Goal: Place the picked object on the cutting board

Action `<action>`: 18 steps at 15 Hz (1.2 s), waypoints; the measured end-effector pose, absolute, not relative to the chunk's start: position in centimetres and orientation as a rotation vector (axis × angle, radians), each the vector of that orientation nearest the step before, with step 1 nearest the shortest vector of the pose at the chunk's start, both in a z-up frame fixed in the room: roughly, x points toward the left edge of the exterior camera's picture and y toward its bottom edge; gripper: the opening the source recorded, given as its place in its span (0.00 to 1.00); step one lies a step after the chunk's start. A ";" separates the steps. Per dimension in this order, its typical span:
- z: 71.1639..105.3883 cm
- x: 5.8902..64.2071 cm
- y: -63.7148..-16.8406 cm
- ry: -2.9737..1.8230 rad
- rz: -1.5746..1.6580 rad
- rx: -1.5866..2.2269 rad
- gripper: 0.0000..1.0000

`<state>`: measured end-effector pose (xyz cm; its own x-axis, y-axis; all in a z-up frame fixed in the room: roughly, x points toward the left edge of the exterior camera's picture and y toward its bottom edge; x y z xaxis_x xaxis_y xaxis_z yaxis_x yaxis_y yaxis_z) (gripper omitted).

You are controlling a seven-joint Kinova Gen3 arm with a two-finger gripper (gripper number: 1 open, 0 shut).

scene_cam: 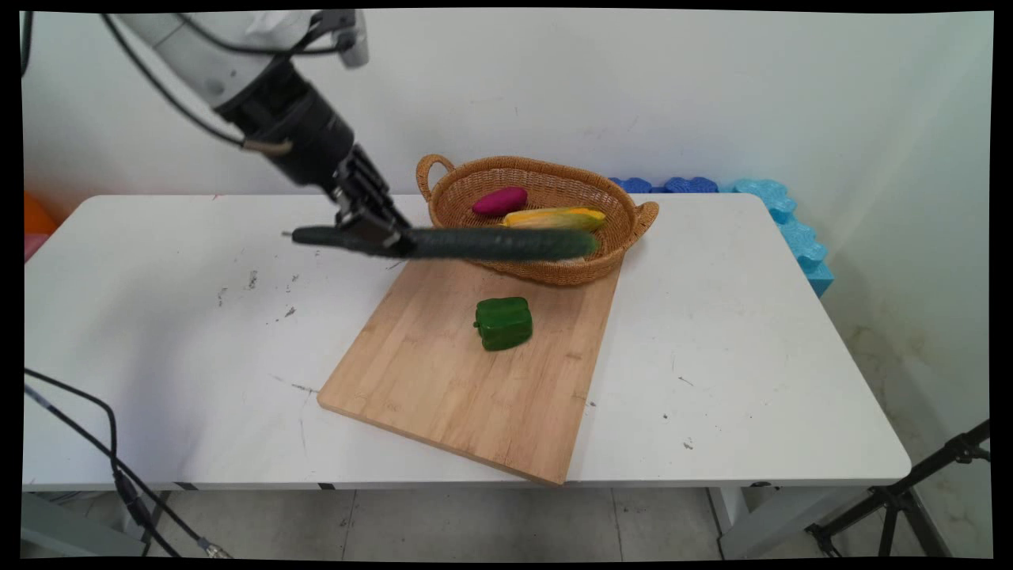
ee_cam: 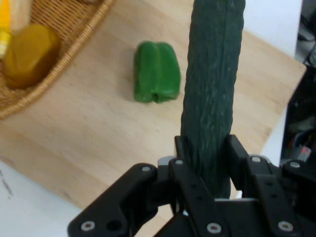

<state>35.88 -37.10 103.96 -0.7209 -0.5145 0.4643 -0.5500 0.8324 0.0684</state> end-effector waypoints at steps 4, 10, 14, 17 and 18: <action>101.7 36.7 -35.5 -2.575 0.090 0.720 0.00; 97.7 37.3 -34.2 -2.608 0.081 0.676 0.00; 95.1 37.2 -33.8 -2.614 0.068 0.664 0.00; 93.2 37.0 -33.7 -2.620 0.067 0.645 0.00; 92.5 36.9 -33.7 -2.623 0.065 0.636 0.00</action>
